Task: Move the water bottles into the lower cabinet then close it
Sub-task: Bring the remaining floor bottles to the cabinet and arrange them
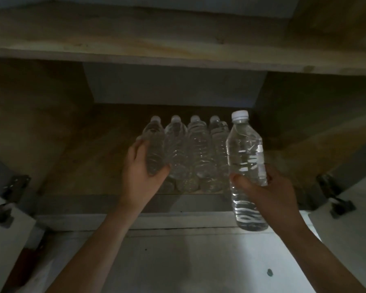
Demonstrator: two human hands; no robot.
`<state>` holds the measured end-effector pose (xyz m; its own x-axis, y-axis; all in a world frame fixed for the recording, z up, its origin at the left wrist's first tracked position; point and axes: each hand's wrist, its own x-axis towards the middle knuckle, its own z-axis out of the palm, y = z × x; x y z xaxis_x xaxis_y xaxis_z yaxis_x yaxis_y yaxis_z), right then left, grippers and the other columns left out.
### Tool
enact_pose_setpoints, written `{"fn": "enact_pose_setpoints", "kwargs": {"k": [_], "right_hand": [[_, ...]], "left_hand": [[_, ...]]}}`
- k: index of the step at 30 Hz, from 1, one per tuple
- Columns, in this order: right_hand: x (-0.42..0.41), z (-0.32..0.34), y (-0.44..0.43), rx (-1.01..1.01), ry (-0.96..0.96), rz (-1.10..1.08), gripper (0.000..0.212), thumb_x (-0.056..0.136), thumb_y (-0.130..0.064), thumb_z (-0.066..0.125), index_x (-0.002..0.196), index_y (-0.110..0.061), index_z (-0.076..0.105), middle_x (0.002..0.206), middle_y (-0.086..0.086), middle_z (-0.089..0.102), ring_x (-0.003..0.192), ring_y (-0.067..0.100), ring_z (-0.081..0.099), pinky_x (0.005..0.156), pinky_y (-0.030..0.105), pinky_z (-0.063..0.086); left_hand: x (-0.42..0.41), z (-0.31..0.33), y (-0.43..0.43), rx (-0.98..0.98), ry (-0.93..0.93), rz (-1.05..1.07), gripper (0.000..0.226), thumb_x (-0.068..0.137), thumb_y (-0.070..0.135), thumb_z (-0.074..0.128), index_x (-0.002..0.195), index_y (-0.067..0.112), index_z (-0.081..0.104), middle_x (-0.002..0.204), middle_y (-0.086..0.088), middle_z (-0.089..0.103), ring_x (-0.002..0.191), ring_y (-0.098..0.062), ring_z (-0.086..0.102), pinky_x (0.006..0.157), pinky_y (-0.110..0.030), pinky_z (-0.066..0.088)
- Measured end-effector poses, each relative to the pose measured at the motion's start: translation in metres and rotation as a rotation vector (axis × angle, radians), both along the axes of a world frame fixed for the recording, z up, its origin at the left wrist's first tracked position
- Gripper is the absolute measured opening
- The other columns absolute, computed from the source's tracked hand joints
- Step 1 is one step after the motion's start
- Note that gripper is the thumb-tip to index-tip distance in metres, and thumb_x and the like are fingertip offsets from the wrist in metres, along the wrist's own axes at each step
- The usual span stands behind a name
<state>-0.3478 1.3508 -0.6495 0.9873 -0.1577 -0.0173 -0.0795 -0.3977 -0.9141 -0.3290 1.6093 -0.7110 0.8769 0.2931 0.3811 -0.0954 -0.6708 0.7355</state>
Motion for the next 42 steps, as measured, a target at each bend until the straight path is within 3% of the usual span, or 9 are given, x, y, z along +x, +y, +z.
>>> {"fn": "enact_pose_setpoints", "kwargs": {"k": [6,13,17,23,27,31,36,40,42], "right_hand": [[0.020,-0.015,-0.044,-0.002,0.055,-0.121,0.030,0.080,-0.028,0.079,0.106,-0.017,0.067,0.094,0.003,0.075,0.088,0.023,0.072,0.091,0.045,0.056],[0.054,-0.056,-0.079,-0.169,0.219,-0.117,0.032,0.080,-0.037,0.078,0.100,-0.013,0.069,0.090,0.006,0.074,0.079,0.020,0.070,0.074,0.031,0.057],[0.067,-0.067,-0.086,-0.309,0.249,-0.052,0.038,0.078,-0.041,0.079,0.103,-0.016,0.066,0.089,0.001,0.070,0.068,0.009,0.061,0.054,0.018,0.040],[0.071,-0.068,-0.084,-0.433,0.268,0.035,0.037,0.084,-0.051,0.070,0.104,-0.022,0.059,0.092,-0.003,0.062,0.068,0.002,0.050,0.056,0.016,0.034],[0.060,-0.067,-0.088,-0.415,0.231,0.132,0.018,0.088,-0.044,0.067,0.087,-0.027,0.061,0.082,-0.009,0.066,0.082,0.013,0.064,0.065,0.019,0.044],[0.028,-0.078,-0.114,-0.337,0.121,0.195,0.044,0.086,-0.029,0.074,0.125,-0.027,0.054,0.116,-0.020,0.057,0.107,0.006,0.054,0.085,0.006,0.038],[0.016,-0.097,-0.125,-0.282,-0.061,0.014,0.038,0.074,-0.014,0.084,0.107,-0.020,0.066,0.089,-0.024,0.062,0.083,-0.008,0.058,0.073,-0.005,0.038],[0.032,-0.095,-0.103,-0.288,-0.163,0.367,0.044,0.096,-0.025,0.062,0.128,0.004,0.057,0.106,-0.007,0.072,0.100,0.002,0.065,0.091,0.010,0.044],[0.037,-0.100,-0.101,-0.298,-0.109,0.254,0.052,0.081,-0.041,0.076,0.119,-0.008,0.064,0.101,-0.011,0.072,0.096,0.005,0.066,0.091,0.018,0.049]], "left_hand": [[0.011,0.014,-0.044,0.348,-0.038,-0.131,0.063,0.085,0.044,0.067,0.139,0.016,0.050,0.141,-0.007,0.048,0.134,-0.025,0.038,0.112,-0.045,0.035],[0.024,0.009,-0.084,0.480,-0.105,-0.377,0.059,0.087,0.049,0.053,0.137,0.017,0.051,0.139,-0.002,0.054,0.134,-0.021,0.044,0.114,-0.047,0.032],[0.030,0.003,-0.095,0.507,-0.075,-0.388,0.062,0.087,0.052,0.049,0.138,0.017,0.051,0.140,-0.003,0.054,0.133,-0.022,0.045,0.114,-0.045,0.034],[0.031,-0.001,-0.096,0.568,-0.067,-0.364,0.053,0.089,0.043,0.059,0.135,0.017,0.054,0.137,-0.004,0.057,0.128,-0.024,0.051,0.103,-0.044,0.046],[0.030,-0.003,-0.094,0.594,-0.069,-0.367,0.051,0.090,0.039,0.059,0.135,0.015,0.055,0.139,-0.005,0.056,0.132,-0.024,0.049,0.104,-0.046,0.046],[0.028,-0.004,-0.093,0.631,-0.112,-0.351,0.051,0.087,0.031,0.065,0.134,0.011,0.055,0.136,-0.009,0.057,0.129,-0.028,0.051,0.103,-0.045,0.047],[0.022,-0.006,-0.084,0.684,-0.146,-0.222,0.048,0.088,0.031,0.069,0.130,0.008,0.059,0.132,-0.012,0.060,0.124,-0.030,0.054,0.105,-0.044,0.042],[0.022,-0.008,-0.075,0.726,-0.112,-0.183,0.048,0.090,0.032,0.064,0.133,0.011,0.056,0.133,-0.012,0.059,0.128,-0.031,0.052,0.115,-0.049,0.030],[0.022,-0.009,-0.070,0.722,-0.101,-0.188,0.050,0.090,0.031,0.063,0.136,0.012,0.053,0.134,-0.012,0.059,0.127,-0.030,0.052,0.116,-0.049,0.029]]}}
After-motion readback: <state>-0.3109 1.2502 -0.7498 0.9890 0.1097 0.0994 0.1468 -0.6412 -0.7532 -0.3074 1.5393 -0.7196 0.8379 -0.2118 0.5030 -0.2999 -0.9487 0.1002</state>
